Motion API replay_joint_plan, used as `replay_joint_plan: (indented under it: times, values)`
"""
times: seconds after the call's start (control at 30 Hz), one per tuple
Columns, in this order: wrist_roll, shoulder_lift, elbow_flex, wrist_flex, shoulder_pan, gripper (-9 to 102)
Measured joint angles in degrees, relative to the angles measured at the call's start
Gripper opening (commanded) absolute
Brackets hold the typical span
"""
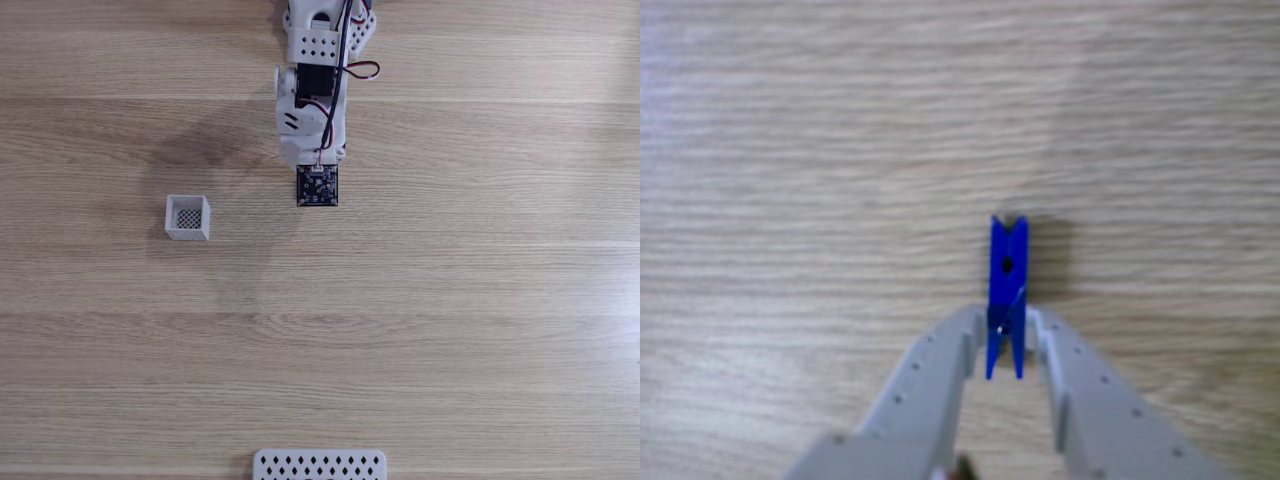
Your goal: Grasp a peg and put it in the crate.
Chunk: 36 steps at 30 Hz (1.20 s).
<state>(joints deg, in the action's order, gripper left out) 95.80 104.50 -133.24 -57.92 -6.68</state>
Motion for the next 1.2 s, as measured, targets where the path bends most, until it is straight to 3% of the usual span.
replay_joint_plan:
  times: [0.13,0.23,0.6,0.7,0.87,1.2]
  values:
    - [0.00,5.62,-0.26,4.57,-0.18,-1]
    - [0.00,11.25,-2.72,12.83,-0.97,-1]
    - [0.00,17.58,-23.12,62.67,-16.88,-1]
    - [0.00,15.64,-25.58,71.54,-21.45,-1]
    - [0.00,10.28,-25.66,76.29,-25.31,-1]
    - [0.00,0.26,-18.54,76.82,-27.86,-1]
